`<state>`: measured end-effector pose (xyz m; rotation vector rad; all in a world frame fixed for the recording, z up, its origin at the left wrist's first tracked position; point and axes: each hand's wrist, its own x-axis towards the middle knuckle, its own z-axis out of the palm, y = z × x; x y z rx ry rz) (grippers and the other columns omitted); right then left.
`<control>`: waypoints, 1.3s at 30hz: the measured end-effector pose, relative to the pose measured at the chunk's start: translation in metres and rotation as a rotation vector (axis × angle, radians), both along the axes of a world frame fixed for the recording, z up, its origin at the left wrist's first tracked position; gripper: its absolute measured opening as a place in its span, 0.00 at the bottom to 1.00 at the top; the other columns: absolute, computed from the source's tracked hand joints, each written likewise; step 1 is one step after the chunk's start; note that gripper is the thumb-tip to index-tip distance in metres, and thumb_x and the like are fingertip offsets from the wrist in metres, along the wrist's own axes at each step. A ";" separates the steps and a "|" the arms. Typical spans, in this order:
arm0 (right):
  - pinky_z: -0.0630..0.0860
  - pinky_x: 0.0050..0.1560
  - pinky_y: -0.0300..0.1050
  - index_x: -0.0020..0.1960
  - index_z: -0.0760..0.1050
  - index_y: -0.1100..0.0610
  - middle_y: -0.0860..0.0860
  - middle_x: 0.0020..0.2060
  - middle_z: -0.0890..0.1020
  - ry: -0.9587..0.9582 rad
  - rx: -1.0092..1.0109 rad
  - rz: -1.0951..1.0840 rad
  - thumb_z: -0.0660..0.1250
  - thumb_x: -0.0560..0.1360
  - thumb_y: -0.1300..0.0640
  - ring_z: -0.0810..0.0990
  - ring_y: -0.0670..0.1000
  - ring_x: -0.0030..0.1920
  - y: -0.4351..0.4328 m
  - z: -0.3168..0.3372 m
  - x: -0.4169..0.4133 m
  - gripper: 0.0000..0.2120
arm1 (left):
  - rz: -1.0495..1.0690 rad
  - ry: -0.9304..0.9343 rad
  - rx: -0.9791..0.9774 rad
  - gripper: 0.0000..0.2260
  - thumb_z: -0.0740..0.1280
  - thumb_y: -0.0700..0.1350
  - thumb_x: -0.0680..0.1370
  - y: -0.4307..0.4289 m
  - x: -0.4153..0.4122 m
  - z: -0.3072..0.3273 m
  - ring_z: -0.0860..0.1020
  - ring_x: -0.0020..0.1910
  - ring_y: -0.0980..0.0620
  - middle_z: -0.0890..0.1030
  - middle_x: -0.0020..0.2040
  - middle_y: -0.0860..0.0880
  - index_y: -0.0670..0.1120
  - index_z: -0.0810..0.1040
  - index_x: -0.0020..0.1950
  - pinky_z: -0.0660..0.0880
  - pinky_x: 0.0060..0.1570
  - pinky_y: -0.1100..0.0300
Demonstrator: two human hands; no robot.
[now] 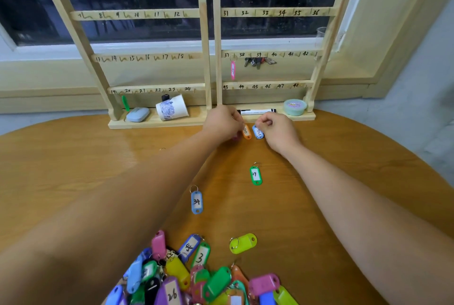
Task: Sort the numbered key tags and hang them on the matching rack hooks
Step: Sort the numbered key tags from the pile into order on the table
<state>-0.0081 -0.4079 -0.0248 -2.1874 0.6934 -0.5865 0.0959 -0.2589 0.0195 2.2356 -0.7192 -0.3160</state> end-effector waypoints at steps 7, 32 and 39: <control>0.78 0.59 0.57 0.44 0.82 0.48 0.41 0.38 0.82 0.021 -0.076 -0.081 0.71 0.81 0.54 0.82 0.50 0.46 0.001 -0.003 0.003 0.07 | -0.037 -0.102 0.046 0.07 0.77 0.41 0.77 -0.009 0.006 -0.007 0.87 0.35 0.52 0.87 0.39 0.50 0.51 0.84 0.42 0.87 0.44 0.51; 0.70 0.41 0.43 0.44 0.84 0.48 0.44 0.33 0.80 0.036 -0.048 -0.045 0.75 0.73 0.57 0.79 0.45 0.38 0.005 0.005 -0.025 0.03 | -0.159 -0.399 0.194 0.11 0.81 0.58 0.72 -0.013 0.006 -0.017 0.74 0.59 0.47 0.84 0.47 0.54 0.55 0.86 0.49 0.77 0.55 0.50; 0.70 0.42 0.42 0.48 0.83 0.49 0.44 0.34 0.79 0.005 -0.050 -0.082 0.73 0.74 0.58 0.78 0.46 0.39 0.008 0.006 -0.030 0.05 | -0.158 -0.423 0.156 0.06 0.77 0.53 0.78 -0.007 -0.002 -0.015 0.74 0.62 0.48 0.85 0.50 0.54 0.55 0.86 0.53 0.77 0.59 0.50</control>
